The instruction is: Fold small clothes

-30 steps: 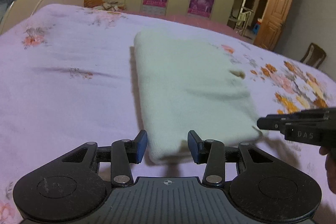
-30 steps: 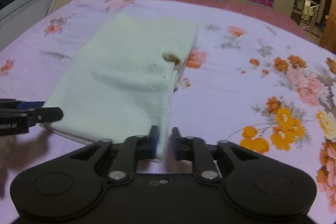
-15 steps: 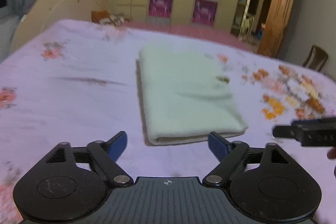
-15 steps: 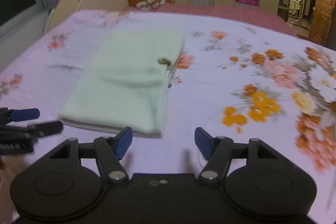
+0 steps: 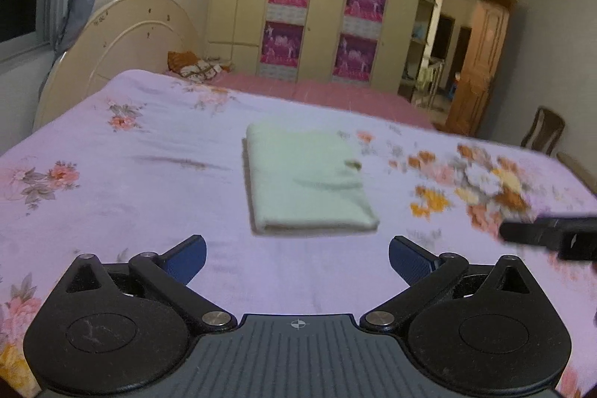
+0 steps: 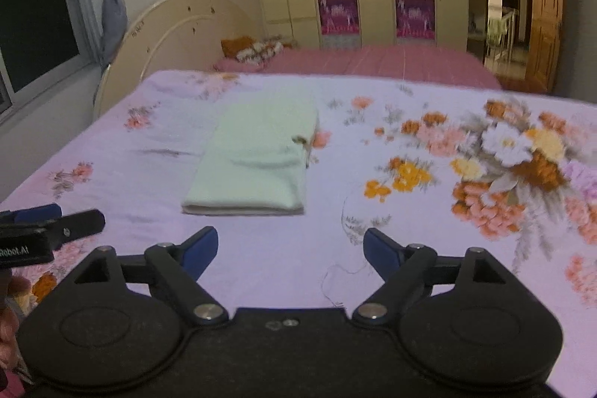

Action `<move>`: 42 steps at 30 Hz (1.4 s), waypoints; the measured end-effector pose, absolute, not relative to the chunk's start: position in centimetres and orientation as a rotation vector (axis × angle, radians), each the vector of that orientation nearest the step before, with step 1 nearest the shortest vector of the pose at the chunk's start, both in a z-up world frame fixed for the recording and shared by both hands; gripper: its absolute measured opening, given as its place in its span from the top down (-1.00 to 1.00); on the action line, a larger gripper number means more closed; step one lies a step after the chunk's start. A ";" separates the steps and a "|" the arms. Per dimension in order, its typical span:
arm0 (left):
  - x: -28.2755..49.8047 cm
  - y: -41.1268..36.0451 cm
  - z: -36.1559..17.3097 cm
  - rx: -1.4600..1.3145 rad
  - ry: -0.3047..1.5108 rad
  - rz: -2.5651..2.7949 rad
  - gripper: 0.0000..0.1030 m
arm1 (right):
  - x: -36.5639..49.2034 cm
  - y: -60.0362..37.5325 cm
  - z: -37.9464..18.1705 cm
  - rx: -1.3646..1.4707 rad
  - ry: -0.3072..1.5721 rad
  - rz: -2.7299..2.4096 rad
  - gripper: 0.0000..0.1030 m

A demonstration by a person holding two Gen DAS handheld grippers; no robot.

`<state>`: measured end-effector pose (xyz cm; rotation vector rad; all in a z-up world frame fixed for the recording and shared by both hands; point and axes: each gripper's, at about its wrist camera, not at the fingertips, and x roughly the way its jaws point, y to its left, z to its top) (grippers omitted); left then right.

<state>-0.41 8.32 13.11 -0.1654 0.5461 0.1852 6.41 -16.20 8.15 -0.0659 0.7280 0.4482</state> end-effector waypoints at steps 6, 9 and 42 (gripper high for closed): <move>-3.1 7.6 14.1 -0.189 0.515 0.188 -1.00 | 4.2 -16.4 8.6 -0.073 0.703 0.440 -0.66; -3.4 6.9 14.6 -0.165 0.501 0.175 -1.00 | 3.3 -16.5 8.6 -0.058 0.686 0.429 -0.67; -3.5 6.5 16.2 -0.151 0.458 0.138 -1.00 | 2.3 -15.6 9.1 -0.053 0.641 0.407 -0.68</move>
